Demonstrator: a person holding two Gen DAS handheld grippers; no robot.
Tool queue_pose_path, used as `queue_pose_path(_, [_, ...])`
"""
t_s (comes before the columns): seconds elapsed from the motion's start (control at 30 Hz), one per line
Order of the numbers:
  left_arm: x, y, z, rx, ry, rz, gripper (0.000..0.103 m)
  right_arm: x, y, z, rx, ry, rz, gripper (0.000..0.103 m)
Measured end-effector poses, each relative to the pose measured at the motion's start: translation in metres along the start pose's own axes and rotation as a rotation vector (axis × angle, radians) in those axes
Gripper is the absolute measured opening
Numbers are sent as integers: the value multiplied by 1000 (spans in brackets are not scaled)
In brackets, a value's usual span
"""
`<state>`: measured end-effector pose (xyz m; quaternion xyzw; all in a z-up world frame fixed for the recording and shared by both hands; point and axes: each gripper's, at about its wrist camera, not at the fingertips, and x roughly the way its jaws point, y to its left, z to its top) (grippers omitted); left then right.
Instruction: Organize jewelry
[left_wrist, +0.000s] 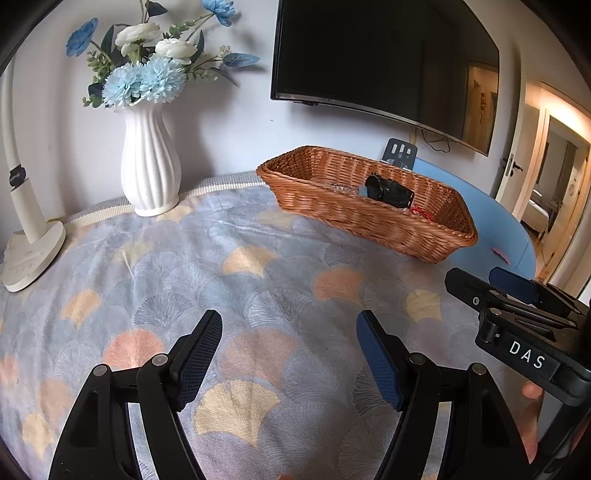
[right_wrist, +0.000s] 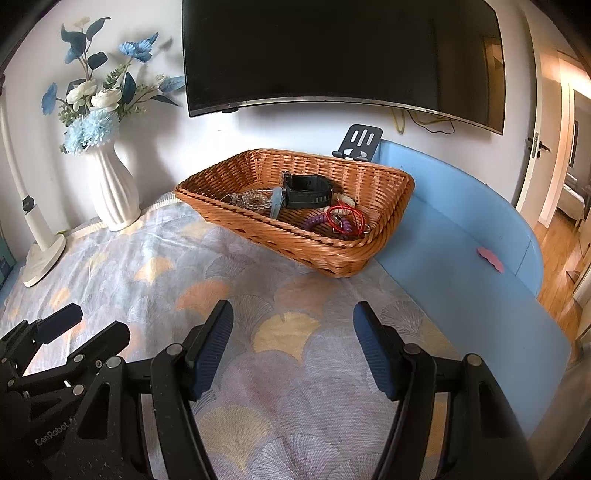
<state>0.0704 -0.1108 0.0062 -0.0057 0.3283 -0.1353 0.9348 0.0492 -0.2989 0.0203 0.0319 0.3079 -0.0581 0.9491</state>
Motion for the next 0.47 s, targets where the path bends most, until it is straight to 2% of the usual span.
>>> queue_pose_path(0.47, [-3,-1,1,18,-14,5,76,0,5,-1,-17,-5,-3,70])
